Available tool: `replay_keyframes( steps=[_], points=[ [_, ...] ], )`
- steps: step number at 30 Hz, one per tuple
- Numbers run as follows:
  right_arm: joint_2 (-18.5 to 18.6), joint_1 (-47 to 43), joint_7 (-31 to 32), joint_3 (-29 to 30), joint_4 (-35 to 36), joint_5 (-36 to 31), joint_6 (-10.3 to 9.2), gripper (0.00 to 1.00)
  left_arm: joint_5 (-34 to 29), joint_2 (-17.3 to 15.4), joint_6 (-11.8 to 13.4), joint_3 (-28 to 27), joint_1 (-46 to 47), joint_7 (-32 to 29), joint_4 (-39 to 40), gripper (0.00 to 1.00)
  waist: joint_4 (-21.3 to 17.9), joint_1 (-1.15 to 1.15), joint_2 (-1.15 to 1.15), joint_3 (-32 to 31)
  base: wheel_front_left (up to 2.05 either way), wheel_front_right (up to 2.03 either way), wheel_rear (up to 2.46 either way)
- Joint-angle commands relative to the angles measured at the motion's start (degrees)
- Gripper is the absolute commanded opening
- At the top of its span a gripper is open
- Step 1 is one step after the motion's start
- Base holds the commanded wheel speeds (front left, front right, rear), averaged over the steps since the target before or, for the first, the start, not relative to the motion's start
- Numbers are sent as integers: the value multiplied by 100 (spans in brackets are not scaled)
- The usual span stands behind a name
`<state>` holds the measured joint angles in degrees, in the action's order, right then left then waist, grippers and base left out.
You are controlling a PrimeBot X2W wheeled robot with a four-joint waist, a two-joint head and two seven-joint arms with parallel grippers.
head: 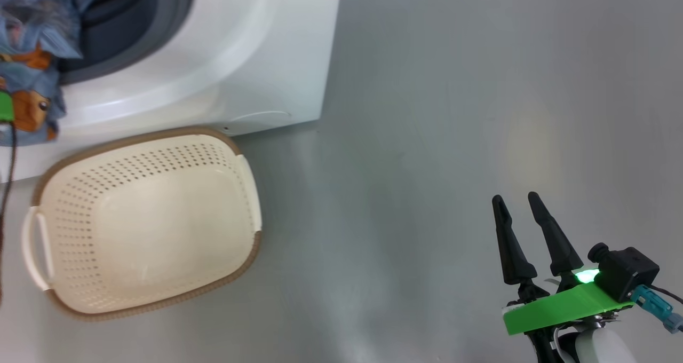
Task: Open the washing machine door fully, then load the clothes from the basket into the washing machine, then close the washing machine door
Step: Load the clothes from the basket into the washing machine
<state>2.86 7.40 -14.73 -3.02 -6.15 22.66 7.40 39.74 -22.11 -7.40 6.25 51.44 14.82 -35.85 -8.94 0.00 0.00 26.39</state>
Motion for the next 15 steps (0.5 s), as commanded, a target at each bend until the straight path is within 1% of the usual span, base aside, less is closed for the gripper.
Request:
replay_keyframes(
  steps=[1, 6, 9, 12, 15],
  points=[
    [3, 28, -27, -152, 139, 83, 9, 100, -1, -361, -9, -68, 241, 18, -30, 0, -205, 0, 0, 196, 0, 0, 0],
    [3, 49, -27, -297, 158, 159, 9, 100, 27, -567, -9, 322, 789, 18, -849, 0, -394, 0, 0, 319, 0, 0, 0],
    [2, 60, -27, -367, 173, 207, 9, 100, 5, -687, -9, 559, 1073, 18, -1193, 0, -494, 0, 0, 380, 0, 0, 0],
    [2, 62, -27, -427, 190, 239, 9, 100, 2, -767, -9, 646, 1407, 18, -1355, 0, -563, 0, 0, 446, 0, 0, 0],
    [2, 82, -27, -457, 218, 265, 9, 100, -86, -852, -9, 601, 1759, 18, -1196, 0, -610, 0, 0, 529, 0, 0, 0]
  ],
)
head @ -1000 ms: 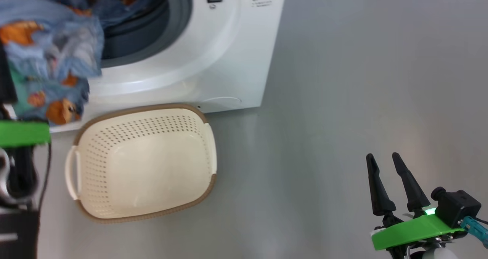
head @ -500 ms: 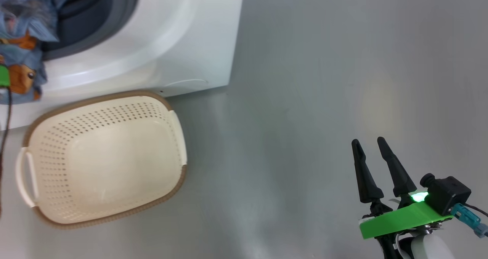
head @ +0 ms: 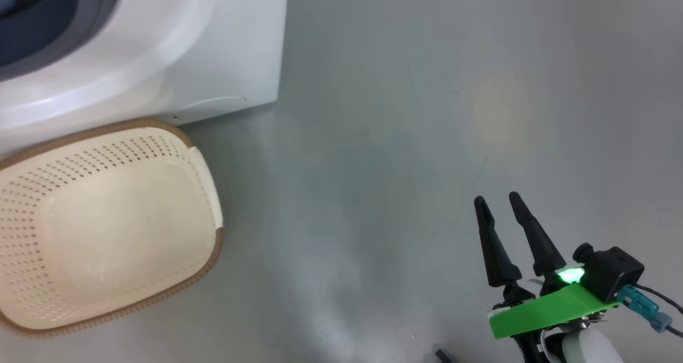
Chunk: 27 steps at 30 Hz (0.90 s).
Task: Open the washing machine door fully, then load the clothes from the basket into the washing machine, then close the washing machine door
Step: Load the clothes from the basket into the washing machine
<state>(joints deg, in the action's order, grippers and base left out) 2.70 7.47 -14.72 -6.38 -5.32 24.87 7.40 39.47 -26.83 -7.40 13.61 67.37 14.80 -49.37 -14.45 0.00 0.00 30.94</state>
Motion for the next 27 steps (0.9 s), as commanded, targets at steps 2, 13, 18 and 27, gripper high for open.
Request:
replay_keyframes(
  steps=[2, 13, 18, 27],
  points=[
    [19, 101, -28, -126, 164, 59, 9, 100, -169, -425, -9, -283, 379, 20, 458, 0, -75, 0, 0, 143, 0, 0, 0],
    [18, 215, -28, -197, 211, 146, 9, 100, -638, -270, -9, -889, 209, 20, 941, 100, -73, 0, 0, 291, 0, 0, 0],
    [18, 236, -28, -182, 215, 145, 9, 100, -543, -249, -9, -746, 53, 20, 681, 100, -21, 0, 0, 297, 0, 0, 0],
    [18, 277, -28, -127, 191, 62, 9, 100, -303, -74, -9, -657, -357, 20, 647, 100, 170, 0, 0, 164, 0, 0, 0]
  ],
)
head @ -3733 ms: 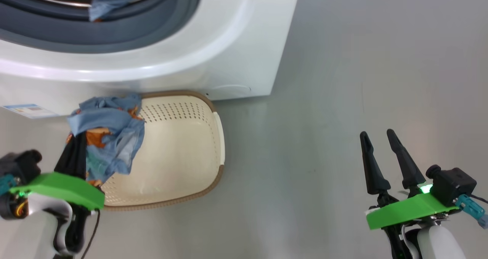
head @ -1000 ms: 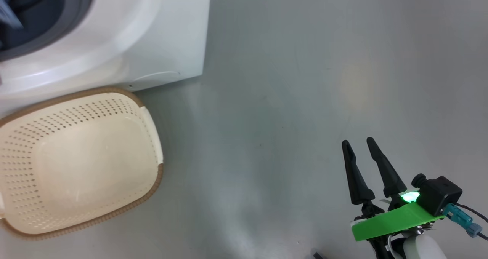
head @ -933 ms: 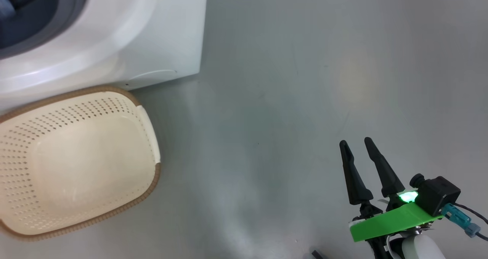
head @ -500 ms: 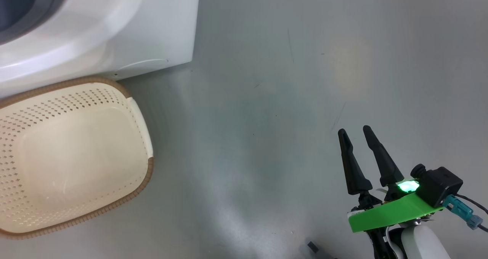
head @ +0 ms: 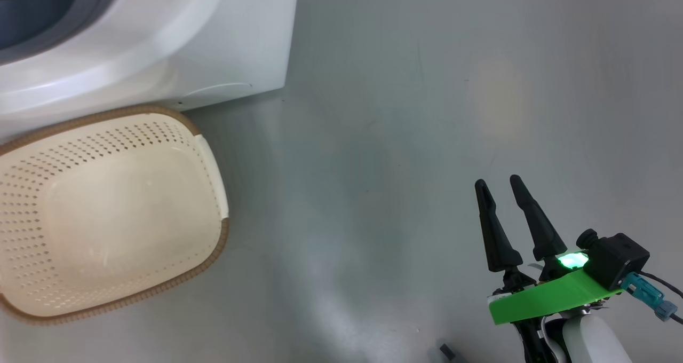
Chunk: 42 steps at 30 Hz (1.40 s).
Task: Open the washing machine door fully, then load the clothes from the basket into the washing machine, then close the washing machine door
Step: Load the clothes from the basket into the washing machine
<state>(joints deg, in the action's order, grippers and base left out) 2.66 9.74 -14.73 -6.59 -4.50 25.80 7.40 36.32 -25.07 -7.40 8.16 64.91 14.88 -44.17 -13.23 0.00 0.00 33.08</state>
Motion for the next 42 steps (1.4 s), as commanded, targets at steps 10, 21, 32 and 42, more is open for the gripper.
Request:
replay_keyframes(
  steps=[10, 21, 32, 42],
  points=[
    [21, -16, -27, 9, 16, -250, 9, 100, -198, 227, -9, -321, -1170, 12, 454, 100, 395, 0, 0, -483, 0, 0, 0],
    [30, -152, -27, 159, -141, -541, 9, 100, -451, 612, -9, -231, -2448, 12, 1017, 100, 904, 0, 0, -1072, 0, 0, 0],
    [289, -387, -27, 323, -190, -514, 9, 100, -737, 859, -9, -536, -3304, 12, 1452, 100, 1303, 0, 0, -1540, 0, 0, 0],
    [436, -633, -27, 329, -268, -416, 9, 100, -1036, 1043, -9, -838, -4395, 12, 1893, 100, 1469, 0, 0, -1998, 0, 0, 0]
  ],
)
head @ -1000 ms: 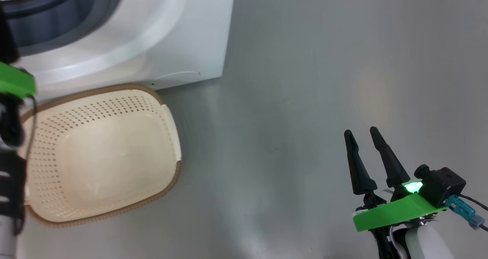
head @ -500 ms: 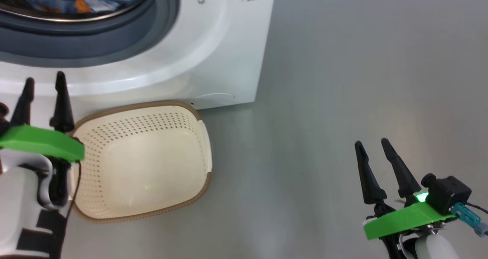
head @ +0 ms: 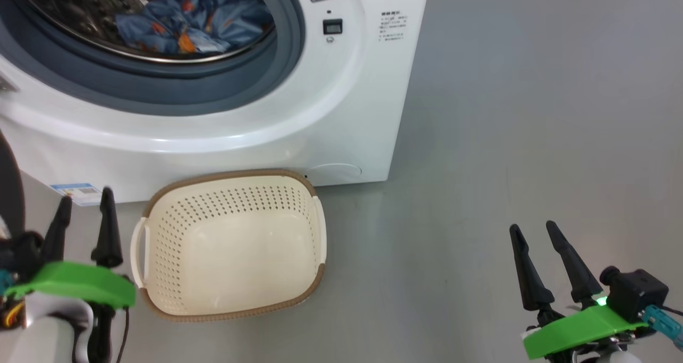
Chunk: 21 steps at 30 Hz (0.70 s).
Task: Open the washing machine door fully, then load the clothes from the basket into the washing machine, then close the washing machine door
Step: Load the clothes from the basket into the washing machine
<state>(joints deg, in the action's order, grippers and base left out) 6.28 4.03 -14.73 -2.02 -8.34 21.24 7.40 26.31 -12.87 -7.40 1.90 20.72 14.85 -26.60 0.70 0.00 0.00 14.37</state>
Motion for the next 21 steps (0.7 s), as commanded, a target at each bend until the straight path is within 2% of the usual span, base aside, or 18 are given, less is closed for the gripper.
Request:
replay_keyframes(
  steps=[1, 21],
  points=[
    [87, -89, -27, -126, 117, 52, 9, 100, -55, -167, -9, -243, -90, 15, 193, 100, 82, 0, 0, -160, 0, 0, 0],
    [256, -587, -27, 37, 133, 197, 9, 100, -262, 30, -9, -558, -1560, 15, 1055, 100, 199, 0, 0, -713, 0, 0, 0]
  ],
)
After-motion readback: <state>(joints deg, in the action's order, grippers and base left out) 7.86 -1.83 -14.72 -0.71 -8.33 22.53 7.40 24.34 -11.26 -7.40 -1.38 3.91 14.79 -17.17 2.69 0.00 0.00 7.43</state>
